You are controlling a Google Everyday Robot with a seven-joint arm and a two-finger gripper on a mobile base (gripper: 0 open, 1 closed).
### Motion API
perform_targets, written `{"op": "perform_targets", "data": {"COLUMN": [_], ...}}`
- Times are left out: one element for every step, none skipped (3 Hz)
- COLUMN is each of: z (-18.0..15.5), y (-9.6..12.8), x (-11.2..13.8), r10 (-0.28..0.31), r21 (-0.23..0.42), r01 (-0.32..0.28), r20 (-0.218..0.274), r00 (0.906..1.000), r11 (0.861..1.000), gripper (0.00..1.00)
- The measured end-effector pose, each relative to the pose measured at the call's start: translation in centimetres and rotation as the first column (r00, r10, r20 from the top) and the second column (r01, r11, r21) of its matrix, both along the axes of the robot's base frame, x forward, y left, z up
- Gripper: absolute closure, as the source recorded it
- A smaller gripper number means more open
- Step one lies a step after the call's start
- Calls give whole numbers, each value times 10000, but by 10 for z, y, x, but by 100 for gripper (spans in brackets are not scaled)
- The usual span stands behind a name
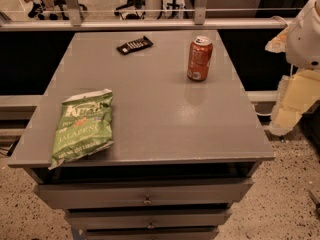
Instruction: Move coke can near green jalapeno chip bag
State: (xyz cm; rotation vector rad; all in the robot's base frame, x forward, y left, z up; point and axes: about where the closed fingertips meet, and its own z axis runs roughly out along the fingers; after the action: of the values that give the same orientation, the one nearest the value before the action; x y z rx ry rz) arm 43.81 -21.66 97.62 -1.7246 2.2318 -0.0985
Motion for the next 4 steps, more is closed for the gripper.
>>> {"op": "perform_targets", "data": {"z": [-2, -11, -21, -31], "y": [0, -8, -16, -15], "x": [5, 28, 65, 121], "r10": [81, -58, -385, -957], "r21": [76, 494, 1247, 2795], "r01": [-82, 36, 259, 421], "r20": [81, 448, 997, 1810], "r00": [9999, 9990, 9943, 9788], "r11": [9999, 9988, 9919, 9592], "gripper": [0, 0, 0, 0]}}
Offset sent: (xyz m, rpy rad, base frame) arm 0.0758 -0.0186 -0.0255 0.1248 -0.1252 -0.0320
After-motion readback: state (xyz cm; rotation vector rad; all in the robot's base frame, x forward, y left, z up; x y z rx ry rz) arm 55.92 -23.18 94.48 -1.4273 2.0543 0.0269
